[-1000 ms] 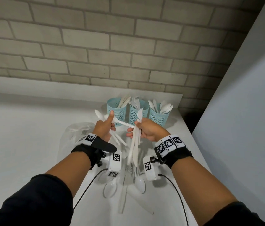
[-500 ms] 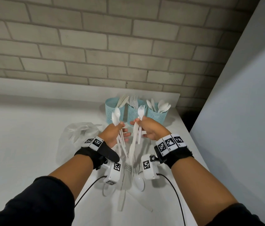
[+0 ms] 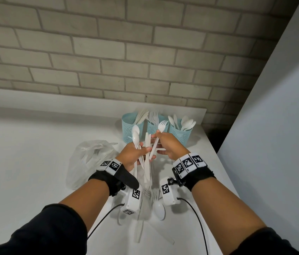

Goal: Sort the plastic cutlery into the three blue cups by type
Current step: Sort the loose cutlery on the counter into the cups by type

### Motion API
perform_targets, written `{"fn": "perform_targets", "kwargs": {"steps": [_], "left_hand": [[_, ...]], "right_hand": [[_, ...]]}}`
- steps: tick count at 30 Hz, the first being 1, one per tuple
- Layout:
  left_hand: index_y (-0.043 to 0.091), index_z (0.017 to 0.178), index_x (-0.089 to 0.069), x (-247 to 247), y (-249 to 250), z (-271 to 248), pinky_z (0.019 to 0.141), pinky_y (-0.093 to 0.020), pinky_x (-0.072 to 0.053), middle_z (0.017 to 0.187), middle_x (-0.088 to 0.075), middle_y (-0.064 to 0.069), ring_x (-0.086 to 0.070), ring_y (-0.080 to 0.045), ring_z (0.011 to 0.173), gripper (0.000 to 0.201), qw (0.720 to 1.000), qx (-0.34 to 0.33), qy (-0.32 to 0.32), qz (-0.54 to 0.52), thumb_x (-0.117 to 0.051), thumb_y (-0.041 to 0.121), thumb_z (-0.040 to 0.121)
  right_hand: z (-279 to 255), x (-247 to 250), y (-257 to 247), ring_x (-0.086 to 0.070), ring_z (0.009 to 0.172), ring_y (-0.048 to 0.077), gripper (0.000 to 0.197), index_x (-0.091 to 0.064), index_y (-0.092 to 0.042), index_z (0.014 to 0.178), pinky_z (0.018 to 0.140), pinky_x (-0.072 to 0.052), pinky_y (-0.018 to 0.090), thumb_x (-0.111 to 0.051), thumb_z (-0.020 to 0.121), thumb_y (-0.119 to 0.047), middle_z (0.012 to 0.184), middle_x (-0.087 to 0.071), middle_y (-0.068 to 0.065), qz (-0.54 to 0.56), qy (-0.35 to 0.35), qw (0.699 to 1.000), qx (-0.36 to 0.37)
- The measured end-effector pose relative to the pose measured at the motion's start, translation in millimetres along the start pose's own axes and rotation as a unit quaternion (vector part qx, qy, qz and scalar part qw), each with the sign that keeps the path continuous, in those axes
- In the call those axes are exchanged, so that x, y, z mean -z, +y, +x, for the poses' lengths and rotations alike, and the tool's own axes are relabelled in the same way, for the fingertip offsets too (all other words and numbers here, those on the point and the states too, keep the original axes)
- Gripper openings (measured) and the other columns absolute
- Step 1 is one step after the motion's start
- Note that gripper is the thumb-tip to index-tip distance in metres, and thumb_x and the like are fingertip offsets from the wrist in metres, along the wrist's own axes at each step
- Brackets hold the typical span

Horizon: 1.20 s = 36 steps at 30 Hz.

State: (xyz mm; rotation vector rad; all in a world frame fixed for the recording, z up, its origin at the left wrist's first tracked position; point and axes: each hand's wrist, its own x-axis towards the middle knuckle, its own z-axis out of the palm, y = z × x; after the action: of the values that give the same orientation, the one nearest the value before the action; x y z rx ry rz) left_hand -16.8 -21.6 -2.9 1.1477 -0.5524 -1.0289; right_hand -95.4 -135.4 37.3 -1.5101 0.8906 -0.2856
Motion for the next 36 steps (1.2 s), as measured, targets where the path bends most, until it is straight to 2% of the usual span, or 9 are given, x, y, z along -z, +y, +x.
{"fn": "perform_targets", "kwargs": {"steps": [3, 6, 8, 14, 19, 26, 30, 33, 36], "left_hand": [[-0.004, 0.102, -0.055, 4, 3, 3, 0.071, -0.041, -0.057, 0.08, -0.073, -0.011, -0.071, -0.026, 0.062, 0.014, 0.999, 0.001, 0.045, -0.005, -0.056, -0.005, 0.088], [-0.007, 0.125, -0.04, 6, 6, 7, 0.069, -0.037, -0.058, 0.084, -0.074, -0.008, -0.071, -0.025, 0.063, 0.044, 0.998, -0.003, 0.066, 0.002, -0.061, 0.0, 0.086], [-0.004, 0.131, -0.036, 7, 7, 10, 0.064, -0.033, -0.059, 0.088, -0.072, -0.009, -0.072, -0.024, 0.065, 0.052, 0.998, -0.006, 0.063, -0.006, -0.062, 0.001, 0.086], [-0.001, 0.12, -0.055, 10, 13, 22, 0.069, -0.031, -0.059, 0.091, -0.073, -0.006, -0.073, -0.02, 0.073, 0.038, 0.998, -0.025, 0.064, -0.009, -0.065, 0.003, 0.084], [0.007, 0.091, -0.065, 7, 18, 24, 0.057, -0.024, -0.055, 0.092, -0.071, -0.007, -0.072, -0.016, 0.072, 0.009, 0.997, -0.029, 0.069, 0.006, -0.067, 0.005, 0.083], [0.004, 0.094, -0.063, 10, 12, 28, 0.06, -0.025, -0.058, 0.075, -0.074, 0.0, -0.071, -0.012, 0.066, 0.007, 0.998, -0.006, 0.055, -0.017, -0.059, 0.003, 0.089], [0.008, 0.094, -0.064, 14, 12, 30, 0.069, -0.024, -0.058, 0.078, -0.074, 0.0, -0.071, -0.013, 0.071, 0.009, 0.998, -0.004, 0.059, -0.015, -0.059, 0.002, 0.088], [0.006, 0.091, -0.065, 15, 13, 32, 0.079, -0.027, -0.056, 0.088, -0.071, -0.006, -0.07, -0.016, 0.078, 0.009, 0.997, -0.005, 0.072, -0.034, -0.063, 0.001, 0.084], [0.005, 0.094, -0.065, 13, 14, 32, 0.082, -0.027, -0.056, 0.096, -0.068, -0.011, -0.068, -0.018, 0.082, 0.013, 0.996, -0.013, 0.074, -0.043, -0.065, 0.0, 0.082]], "right_hand": [[7, 6, -8, -0.045, 0.063, 0.013, 0.032, -0.062, -0.015, 0.08, 0.057, -0.035, 0.025, -0.037, 0.098, -0.025, 0.08, -0.057, 0.005, -0.043, 0.04, 0.998, 0.008], [16, 14, -17, -0.031, 0.05, 0.012, 0.023, -0.058, -0.015, 0.073, 0.044, -0.024, 0.022, -0.048, 0.093, -0.015, 0.065, -0.044, 0.004, -0.042, 0.068, 0.996, 0.031], [20, 19, -22, -0.034, 0.049, 0.011, 0.015, -0.058, -0.012, 0.08, 0.042, -0.025, 0.021, -0.05, 0.093, -0.012, 0.062, -0.042, 0.003, -0.029, 0.078, 0.995, 0.063], [41, 30, -46, -0.056, 0.056, 0.012, 0.012, -0.058, -0.008, 0.098, 0.051, -0.047, 0.02, -0.049, 0.096, -0.015, 0.07, -0.058, 0.004, -0.013, 0.159, 0.973, 0.167], [64, 35, -54, -0.063, 0.088, 0.036, 0.024, -0.055, -0.002, 0.099, 0.081, -0.053, 0.046, -0.038, 0.099, -0.018, 0.096, -0.064, 0.022, -0.046, 0.27, 0.935, 0.225], [89, 26, -33, -0.062, 0.102, 0.035, 0.016, -0.057, -0.006, 0.098, 0.092, -0.049, 0.044, -0.041, 0.095, -0.009, 0.112, -0.063, 0.022, -0.189, 0.197, 0.951, 0.145], [91, 24, -31, -0.058, 0.112, 0.034, 0.037, -0.046, -0.002, 0.13, 0.099, -0.046, 0.044, -0.047, 0.094, -0.009, 0.129, -0.053, 0.019, -0.195, 0.179, 0.954, 0.143], [76, 21, -38, -0.056, 0.096, 0.023, 0.034, -0.051, -0.008, 0.124, 0.085, -0.047, 0.03, -0.055, 0.091, -0.015, 0.117, -0.053, 0.013, -0.186, 0.206, 0.933, 0.229], [51, 15, -46, -0.055, 0.074, 0.01, 0.024, -0.06, -0.013, 0.099, 0.064, -0.042, 0.02, -0.062, 0.088, -0.034, 0.088, -0.06, -0.003, -0.178, 0.1, 0.949, 0.24]]}}
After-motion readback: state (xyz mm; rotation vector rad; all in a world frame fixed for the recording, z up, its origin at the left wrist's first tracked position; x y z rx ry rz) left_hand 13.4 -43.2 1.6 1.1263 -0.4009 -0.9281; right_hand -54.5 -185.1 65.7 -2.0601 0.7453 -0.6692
